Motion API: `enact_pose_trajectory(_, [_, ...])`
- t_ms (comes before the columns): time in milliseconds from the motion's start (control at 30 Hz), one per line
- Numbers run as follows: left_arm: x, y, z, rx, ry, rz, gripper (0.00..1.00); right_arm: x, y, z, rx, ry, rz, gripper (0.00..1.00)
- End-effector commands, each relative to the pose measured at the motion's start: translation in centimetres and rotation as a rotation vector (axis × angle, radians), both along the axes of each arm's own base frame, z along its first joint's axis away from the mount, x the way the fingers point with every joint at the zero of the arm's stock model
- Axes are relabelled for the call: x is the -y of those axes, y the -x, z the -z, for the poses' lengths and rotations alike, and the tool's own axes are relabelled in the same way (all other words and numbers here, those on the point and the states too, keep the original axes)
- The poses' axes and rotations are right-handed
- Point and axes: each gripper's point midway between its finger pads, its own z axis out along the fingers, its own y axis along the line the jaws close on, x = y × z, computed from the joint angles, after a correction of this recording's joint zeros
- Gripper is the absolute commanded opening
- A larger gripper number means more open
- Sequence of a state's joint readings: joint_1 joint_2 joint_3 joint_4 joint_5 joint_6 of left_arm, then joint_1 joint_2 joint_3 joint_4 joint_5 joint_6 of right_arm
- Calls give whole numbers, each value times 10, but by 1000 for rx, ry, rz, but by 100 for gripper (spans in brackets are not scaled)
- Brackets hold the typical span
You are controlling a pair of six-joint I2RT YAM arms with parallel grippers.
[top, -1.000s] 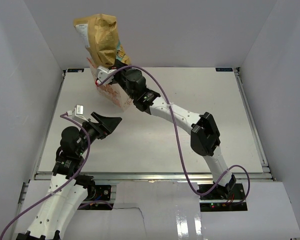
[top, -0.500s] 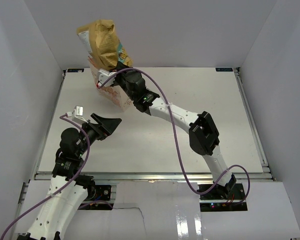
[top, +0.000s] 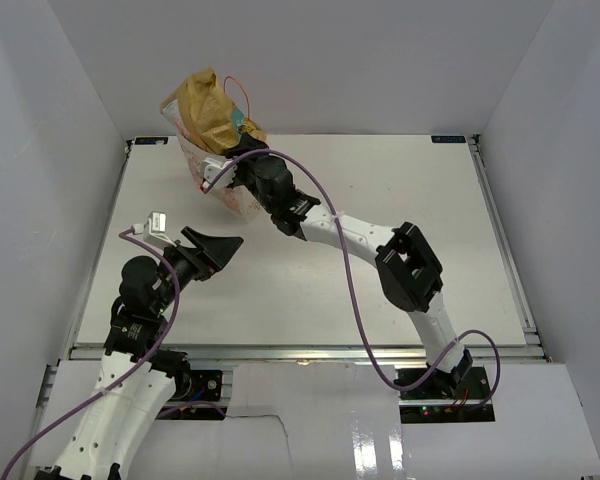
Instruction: Place the snacks into the paper bag
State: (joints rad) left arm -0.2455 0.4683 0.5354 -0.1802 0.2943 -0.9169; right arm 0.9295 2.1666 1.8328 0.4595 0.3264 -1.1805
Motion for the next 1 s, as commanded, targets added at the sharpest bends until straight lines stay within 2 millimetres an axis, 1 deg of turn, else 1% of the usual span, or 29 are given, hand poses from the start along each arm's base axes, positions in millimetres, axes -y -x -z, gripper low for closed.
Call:
enact_pose_trajectory(0, [-1,1,2,4,-10,-4,98,16,18,-70,86,-140,-21,51])
enact_pose_trajectory(33, [-1,1,1,5,-10,-5,98,17,19,-71,85,-146,-24,55])
enact_pose_trajectory(67, [-1,1,1,6,-9,-5,98,21,21,-78,87,-158,-24,56])
enact_pose_trajectory(100, [-1,1,1,6,-8,-4,98,22,22,-78,80,-161,-23,62])
enact_pose_trajectory(133, [-1,1,0,9,-7,-7,98,23,24,-81,79,-169,-26,63])
enact_pose_trajectory(167, [-1,1,1,8,-9,-5,98,27,26,-89,80,-183,-26,63])
enact_pose_trajectory(233, [-1,1,-1,11,-11,-4,98,28,30,-94,63,-205,-36,64])
enact_pose_trajectory(300, [-1,1,-1,12,-12,-2,98,37,34,-112,57,-244,-44,65])
enact_pose_trajectory(333, [-1,1,-1,13,-14,-3,98,35,37,-109,17,-255,-66,65])
enact_pose_trajectory(367, [0,1,-1,14,-13,0,98,40,41,-120,6,-276,-78,65])
enact_pose_trajectory(400, [-1,0,0,13,-14,-3,98,42,43,-124,-16,-293,-91,65])
enact_pose_trajectory(433, [-1,0,-1,16,-13,-2,98,37,47,-121,-83,-304,-129,65])
enact_pose_trajectory(467, [-1,0,-1,17,-12,-2,98,41,50,-128,-106,-321,-146,65])
enact_pose_trajectory(500, [0,0,-2,19,-12,0,98,41,53,-129,-133,-324,-167,65])
enact_pose_trajectory(533, [0,0,-2,19,-13,1,98,36,59,-129,-168,-334,-213,65])
enact_pose_trajectory(633, [0,-1,-2,19,-15,0,98,36,68,-122,-239,-325,-254,66])
enact_pose_trajectory(700, [0,0,-2,19,-13,0,98,35,69,-116,-283,-314,-270,65])
enact_pose_trajectory(733, [-1,0,-3,22,-14,0,98,35,68,-116,-297,-321,-275,63])
enact_pose_trajectory(767, [-1,1,-1,16,-14,-2,98,37,64,-108,-336,-315,-270,56])
enact_pose_trajectory(800, [-1,1,-2,19,-15,-2,98,36,63,-104,-350,-306,-276,49])
enact_pose_trajectory(833, [-1,1,-2,19,-15,-3,98,36,59,-99,-358,-299,-269,42])
enact_pose_trajectory(867, [-1,2,-2,18,-14,-2,98,37,54,-92,-359,-286,-258,28])
enact_pose_trajectory(900, [-1,2,-2,19,-15,-3,98,38,51,-90,-359,-282,-253,23])
enact_pose_trajectory(933, [-2,3,-2,20,-15,-5,98,40,42,-83,-366,-279,-237,21])
enact_pose_trajectory(967, [-2,3,-1,17,-16,-6,98,42,37,-81,-370,-282,-229,19])
